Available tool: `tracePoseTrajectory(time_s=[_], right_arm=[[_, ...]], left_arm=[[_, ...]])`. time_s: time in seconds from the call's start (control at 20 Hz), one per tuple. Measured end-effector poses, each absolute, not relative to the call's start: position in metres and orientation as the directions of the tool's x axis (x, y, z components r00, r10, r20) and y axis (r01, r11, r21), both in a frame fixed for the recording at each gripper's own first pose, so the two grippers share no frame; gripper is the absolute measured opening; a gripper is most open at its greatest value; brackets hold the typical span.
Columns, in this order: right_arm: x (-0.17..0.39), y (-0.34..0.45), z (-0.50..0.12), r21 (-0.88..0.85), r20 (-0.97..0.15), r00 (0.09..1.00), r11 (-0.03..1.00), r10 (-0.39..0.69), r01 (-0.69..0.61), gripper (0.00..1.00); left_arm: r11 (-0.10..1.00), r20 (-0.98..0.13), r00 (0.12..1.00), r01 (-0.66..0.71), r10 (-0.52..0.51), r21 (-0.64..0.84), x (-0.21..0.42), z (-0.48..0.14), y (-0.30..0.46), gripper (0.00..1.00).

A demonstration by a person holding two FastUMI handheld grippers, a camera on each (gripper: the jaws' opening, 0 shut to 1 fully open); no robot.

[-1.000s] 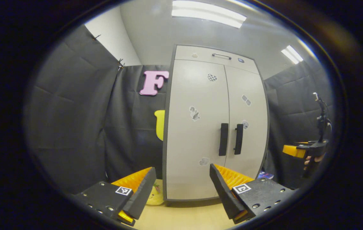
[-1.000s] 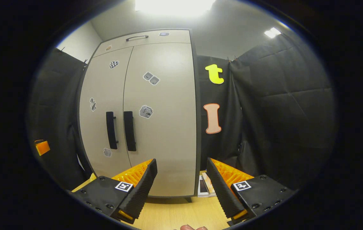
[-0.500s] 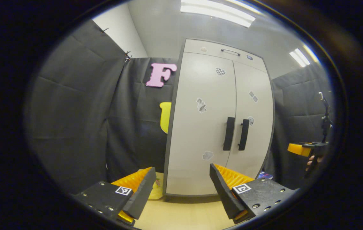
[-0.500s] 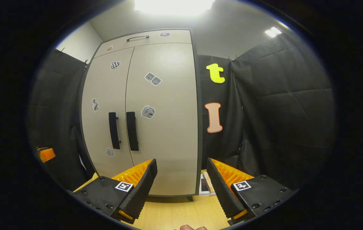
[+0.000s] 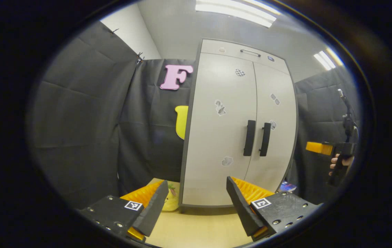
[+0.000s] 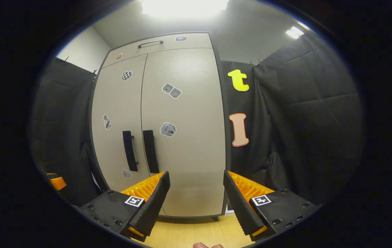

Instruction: Open the right door of the double-door shoe cabinet with the right hand, and open the left door with the left hand.

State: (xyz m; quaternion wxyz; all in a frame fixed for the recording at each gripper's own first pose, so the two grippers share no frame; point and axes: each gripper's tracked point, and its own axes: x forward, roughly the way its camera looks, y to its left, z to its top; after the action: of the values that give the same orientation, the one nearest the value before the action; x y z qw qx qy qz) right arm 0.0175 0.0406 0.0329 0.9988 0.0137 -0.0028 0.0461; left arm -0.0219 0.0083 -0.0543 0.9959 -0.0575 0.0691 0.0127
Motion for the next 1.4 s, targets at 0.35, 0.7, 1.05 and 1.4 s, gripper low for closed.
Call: tracePoseTrajectory(time_s=[0.35,0.7,1.05,1.4], right_arm=[[0.048,0.088,0.080,0.047,0.052,0.980,0.980,0.192,-0.195,0.93],[0.078,0.133,0.103,0.019,0.105,0.966,0.970,0.238,-0.241,0.97],[0.125,0.156,0.086,0.013,0.084,0.973,0.977,0.213,-0.215,0.97],[0.157,0.170,0.053,0.014,-0.001,0.977,0.977,0.214,-0.214,0.97]], left_arm=[[0.995,-0.169,0.986,-0.023,0.006,-0.100,-0.025,-0.064,0.002,0.96],[0.995,-0.188,0.982,-0.033,0.015,-0.096,-0.028,-0.072,0.005,0.98],[0.992,-0.218,0.975,-0.066,0.042,-0.103,-0.028,-0.085,0.023,0.98],[0.985,-0.256,0.965,-0.097,0.058,-0.140,-0.023,-0.098,0.038,0.98]])
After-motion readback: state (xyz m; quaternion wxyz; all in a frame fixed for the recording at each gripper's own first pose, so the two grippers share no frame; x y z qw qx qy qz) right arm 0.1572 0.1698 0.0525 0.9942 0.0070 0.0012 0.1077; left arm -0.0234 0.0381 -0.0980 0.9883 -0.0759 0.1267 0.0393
